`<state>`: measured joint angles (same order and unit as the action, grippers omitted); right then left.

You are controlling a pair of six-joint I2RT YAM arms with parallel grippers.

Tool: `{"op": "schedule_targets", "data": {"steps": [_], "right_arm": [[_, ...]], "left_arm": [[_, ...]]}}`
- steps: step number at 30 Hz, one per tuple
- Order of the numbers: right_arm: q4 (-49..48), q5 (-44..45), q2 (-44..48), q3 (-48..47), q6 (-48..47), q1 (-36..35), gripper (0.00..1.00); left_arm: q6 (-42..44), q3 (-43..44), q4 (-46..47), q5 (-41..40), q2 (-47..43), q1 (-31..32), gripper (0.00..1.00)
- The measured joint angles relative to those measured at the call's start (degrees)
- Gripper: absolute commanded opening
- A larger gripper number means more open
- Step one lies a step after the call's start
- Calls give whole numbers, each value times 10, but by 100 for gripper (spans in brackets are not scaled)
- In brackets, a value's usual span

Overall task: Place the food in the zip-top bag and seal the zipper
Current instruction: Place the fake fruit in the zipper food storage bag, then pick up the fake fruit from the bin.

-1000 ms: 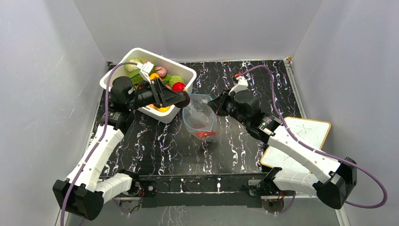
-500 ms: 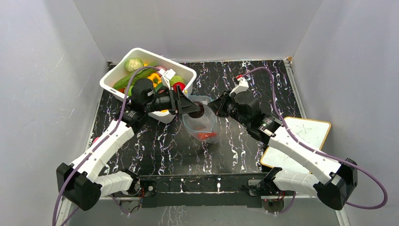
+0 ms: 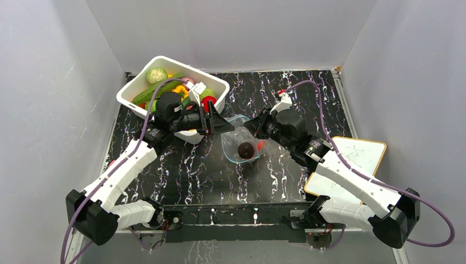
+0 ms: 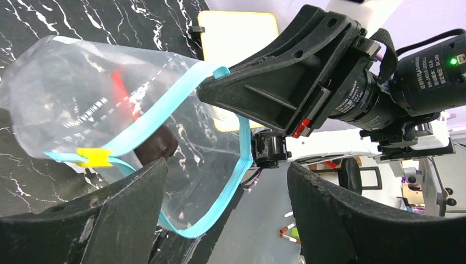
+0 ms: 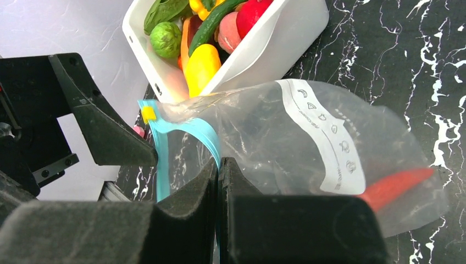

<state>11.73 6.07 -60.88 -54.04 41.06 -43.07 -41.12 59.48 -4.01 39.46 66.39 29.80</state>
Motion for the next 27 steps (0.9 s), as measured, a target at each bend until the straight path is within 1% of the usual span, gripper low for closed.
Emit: {"op": "schedule_targets", "data": {"steps": [5,9,13,18,21,25,27], "right_arm": [[1,2,9,5,0,0,0],[1,5,14,5,-3,0,0],[2,15,19,5,-8,0,0],[5,24,32,14,-19,0,0],[7,24,34,14,-23,0,0],[9,26,49,26,-24,0,0],[12,26,59,34,-24,0,0]], "left_arm": [[28,31,-50,-27,0,0,78],[58,66,-101,-73,-2,0,78],[91,92,-167,-160,-5,0,78],[119,113,-243,-293,-9,0,80],[134,129,-285,-370,-9,0,85],[156,156,-325,-463,-5,0,97],[165,172,-339,-494,7,-1,98]]}}
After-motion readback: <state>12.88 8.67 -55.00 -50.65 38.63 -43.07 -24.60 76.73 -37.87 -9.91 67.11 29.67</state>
